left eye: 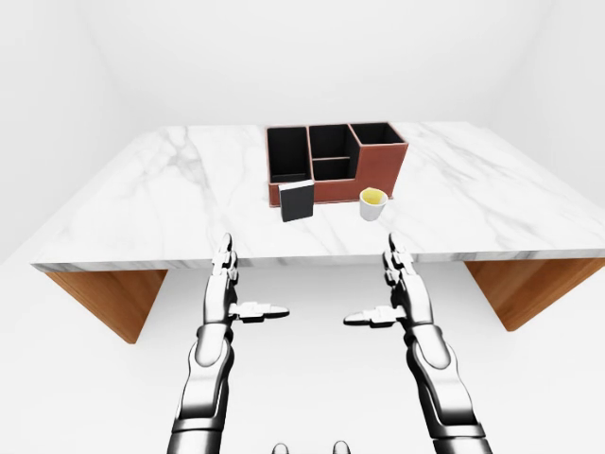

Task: Pick up the book and place it in the caddy.

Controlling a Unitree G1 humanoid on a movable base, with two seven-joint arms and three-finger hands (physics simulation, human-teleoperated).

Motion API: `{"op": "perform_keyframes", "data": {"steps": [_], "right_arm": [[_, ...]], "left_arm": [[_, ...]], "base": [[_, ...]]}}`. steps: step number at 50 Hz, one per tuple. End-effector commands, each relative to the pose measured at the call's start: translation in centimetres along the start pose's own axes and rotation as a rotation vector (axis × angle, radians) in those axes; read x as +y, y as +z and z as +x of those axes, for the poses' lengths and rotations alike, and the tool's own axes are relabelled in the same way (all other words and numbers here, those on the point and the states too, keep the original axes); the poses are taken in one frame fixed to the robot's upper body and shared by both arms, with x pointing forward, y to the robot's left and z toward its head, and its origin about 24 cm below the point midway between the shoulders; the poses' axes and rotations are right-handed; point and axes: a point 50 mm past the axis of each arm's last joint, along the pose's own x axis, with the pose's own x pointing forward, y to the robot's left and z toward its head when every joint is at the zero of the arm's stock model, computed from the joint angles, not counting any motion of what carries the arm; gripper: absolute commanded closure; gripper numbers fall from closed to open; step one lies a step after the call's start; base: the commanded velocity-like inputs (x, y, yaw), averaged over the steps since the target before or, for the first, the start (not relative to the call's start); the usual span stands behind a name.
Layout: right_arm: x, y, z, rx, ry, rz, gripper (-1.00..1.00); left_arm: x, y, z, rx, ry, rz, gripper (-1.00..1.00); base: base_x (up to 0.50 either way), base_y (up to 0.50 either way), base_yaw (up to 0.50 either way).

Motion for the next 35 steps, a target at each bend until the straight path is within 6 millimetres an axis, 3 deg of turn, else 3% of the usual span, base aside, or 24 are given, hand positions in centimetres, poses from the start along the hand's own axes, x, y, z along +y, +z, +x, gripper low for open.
{"op": "perform_keyframes", "data": {"steps": [1,7,35], "right_arm": [[0.72,0.04,-0.26,0.003,0.052,-0.016,-1.00],[0.72,-0.01,-0.35,0.000,0.061,-0.011,-1.00],[0.94,-0.02,-0.19,-0.003,0.071,-0.014,-1.00]], "left_arm": [[0.15,-0.02,0.04,0.001,0.006,0.004,-1.00],[0.11,0.17,-0.07,0.001,0.005,0.004,-1.00],[0.20,-0.15,-0.02,0.008,0.010,0.013,-1.00]], "base": [[0.00,0.00,0.00],[0.05,0.00,0.00],[0.32,0.00,0.00]]}}
